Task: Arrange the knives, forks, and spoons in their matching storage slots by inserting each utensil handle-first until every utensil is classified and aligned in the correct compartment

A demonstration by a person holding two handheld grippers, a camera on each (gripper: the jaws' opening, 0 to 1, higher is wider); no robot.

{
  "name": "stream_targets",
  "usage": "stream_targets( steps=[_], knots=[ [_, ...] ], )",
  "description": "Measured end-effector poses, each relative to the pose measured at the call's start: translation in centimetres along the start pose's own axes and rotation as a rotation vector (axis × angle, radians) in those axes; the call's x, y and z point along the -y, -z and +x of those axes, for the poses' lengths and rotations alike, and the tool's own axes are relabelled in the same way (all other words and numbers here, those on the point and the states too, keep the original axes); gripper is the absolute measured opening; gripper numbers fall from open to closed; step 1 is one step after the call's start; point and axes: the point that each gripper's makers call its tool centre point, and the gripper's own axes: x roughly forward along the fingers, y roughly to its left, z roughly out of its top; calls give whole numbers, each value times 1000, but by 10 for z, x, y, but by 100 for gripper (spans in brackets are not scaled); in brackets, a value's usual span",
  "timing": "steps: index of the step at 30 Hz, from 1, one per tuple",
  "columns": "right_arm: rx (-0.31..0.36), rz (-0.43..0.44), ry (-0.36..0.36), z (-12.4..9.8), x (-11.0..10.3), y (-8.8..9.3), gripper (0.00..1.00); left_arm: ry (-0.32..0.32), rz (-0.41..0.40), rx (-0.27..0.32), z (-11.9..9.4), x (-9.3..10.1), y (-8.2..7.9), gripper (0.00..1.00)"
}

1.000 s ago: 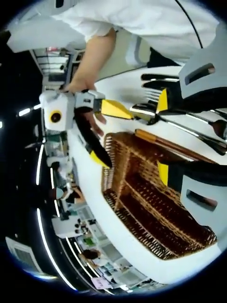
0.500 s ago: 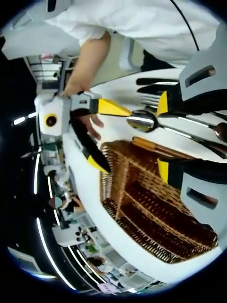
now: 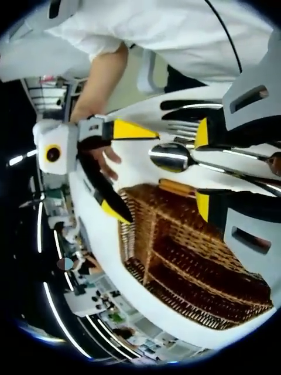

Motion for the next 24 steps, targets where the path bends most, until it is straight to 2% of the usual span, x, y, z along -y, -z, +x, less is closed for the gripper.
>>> stream_targets(
  steps=[24],
  knots=[
    [17,-8,-22,-4,-10,3,70,51,38,-83,9,1,10,16]
  ],
)
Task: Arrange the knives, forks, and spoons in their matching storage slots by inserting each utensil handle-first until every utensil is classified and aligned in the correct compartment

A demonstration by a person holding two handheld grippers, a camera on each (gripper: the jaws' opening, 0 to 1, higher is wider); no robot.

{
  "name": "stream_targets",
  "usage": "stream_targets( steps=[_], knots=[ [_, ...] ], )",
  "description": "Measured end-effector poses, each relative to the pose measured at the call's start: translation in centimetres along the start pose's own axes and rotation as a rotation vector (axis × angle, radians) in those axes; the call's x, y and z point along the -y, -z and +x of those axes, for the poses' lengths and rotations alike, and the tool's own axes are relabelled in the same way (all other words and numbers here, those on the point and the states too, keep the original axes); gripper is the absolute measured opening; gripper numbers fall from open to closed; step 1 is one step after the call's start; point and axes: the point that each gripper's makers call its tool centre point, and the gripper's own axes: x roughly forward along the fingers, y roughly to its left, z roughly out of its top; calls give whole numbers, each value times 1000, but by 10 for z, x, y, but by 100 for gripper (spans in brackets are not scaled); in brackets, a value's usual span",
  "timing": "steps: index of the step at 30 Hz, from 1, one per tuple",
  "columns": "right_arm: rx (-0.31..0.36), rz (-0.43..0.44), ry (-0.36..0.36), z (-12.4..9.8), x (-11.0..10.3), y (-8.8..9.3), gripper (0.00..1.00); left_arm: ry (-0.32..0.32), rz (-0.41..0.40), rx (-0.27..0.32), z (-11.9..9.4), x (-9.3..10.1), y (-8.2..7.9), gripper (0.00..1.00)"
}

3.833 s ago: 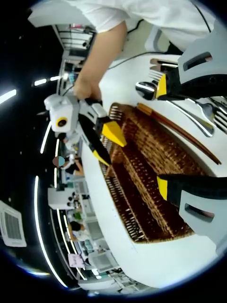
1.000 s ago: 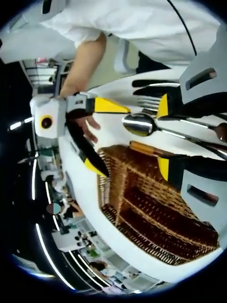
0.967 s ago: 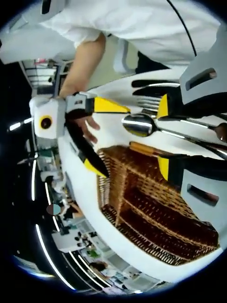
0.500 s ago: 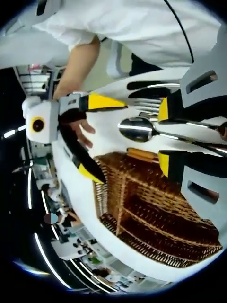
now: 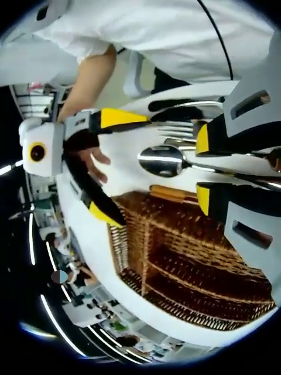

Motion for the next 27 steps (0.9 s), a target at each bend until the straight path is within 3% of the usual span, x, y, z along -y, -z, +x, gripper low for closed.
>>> stream_targets(
  steps=[27],
  knots=[
    [6,2,-11,-1,-9,5,70,60,7,-128,9,2,19,9]
  ],
)
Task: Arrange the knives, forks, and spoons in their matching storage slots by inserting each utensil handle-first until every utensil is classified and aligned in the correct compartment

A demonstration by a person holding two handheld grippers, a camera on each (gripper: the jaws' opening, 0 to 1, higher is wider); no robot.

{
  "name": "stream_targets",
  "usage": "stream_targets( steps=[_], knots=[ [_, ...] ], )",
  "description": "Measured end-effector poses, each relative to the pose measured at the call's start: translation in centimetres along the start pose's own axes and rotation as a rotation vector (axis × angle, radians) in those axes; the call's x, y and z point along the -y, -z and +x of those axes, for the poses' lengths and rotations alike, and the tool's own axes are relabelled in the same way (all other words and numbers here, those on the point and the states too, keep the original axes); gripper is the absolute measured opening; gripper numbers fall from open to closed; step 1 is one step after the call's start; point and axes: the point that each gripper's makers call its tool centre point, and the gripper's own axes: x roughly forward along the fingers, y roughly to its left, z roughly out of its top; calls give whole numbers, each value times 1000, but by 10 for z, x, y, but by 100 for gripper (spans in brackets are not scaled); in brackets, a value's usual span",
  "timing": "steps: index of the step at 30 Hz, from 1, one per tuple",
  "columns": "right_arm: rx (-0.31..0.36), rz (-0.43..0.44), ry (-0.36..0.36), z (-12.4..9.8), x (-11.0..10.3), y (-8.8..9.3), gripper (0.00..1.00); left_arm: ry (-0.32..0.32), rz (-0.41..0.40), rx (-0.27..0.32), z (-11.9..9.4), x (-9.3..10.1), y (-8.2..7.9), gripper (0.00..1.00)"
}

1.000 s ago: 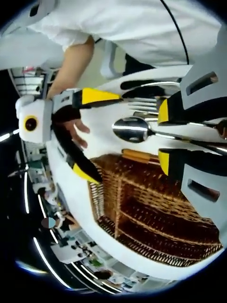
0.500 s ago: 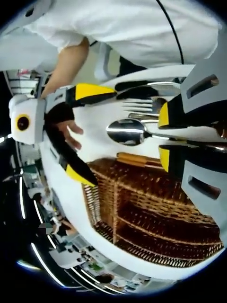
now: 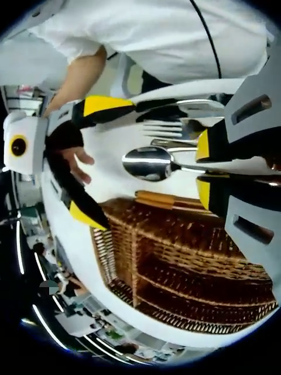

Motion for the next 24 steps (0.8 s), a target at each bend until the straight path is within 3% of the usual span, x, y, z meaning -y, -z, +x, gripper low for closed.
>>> stream_targets(
  steps=[24],
  knots=[
    [-67,4,59,-2,-2,13,70,28,3,-33,2,-1,-1,7]
  ],
)
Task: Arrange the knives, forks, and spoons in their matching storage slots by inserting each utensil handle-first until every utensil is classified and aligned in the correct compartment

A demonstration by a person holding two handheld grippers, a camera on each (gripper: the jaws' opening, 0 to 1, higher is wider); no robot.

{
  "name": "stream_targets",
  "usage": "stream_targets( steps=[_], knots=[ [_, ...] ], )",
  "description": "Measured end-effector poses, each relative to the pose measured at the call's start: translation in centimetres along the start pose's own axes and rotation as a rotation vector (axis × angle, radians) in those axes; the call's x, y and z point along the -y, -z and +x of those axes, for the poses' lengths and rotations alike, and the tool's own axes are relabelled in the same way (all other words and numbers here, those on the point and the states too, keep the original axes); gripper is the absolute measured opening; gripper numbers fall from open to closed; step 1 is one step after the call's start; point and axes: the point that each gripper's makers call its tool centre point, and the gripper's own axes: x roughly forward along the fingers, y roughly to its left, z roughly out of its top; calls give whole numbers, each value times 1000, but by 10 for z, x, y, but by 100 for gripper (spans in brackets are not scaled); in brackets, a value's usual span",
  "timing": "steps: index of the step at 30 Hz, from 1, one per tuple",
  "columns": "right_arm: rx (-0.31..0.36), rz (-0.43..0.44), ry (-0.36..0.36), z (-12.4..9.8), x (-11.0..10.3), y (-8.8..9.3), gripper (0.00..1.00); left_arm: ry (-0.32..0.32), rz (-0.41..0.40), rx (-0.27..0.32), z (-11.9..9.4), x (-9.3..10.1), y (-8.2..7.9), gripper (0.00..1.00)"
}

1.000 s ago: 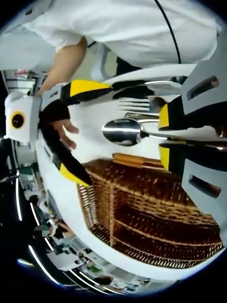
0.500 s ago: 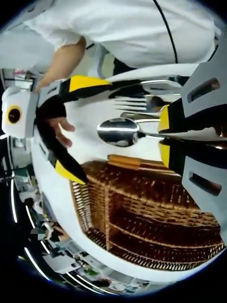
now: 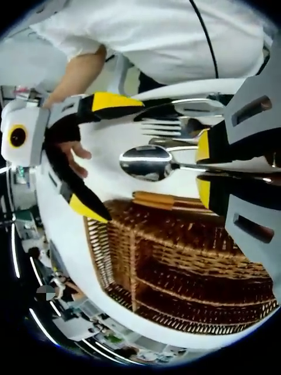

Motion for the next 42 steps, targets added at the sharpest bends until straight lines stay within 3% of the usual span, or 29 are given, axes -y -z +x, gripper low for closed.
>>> stream_targets(
  steps=[25,42],
  knots=[
    [-21,0,24,-11,-1,2,71,12,-21,-40,-2,0,1,2],
    [-52,5,54,-14,6,7,71,11,16,-75,-10,-5,5,2]
  ],
)
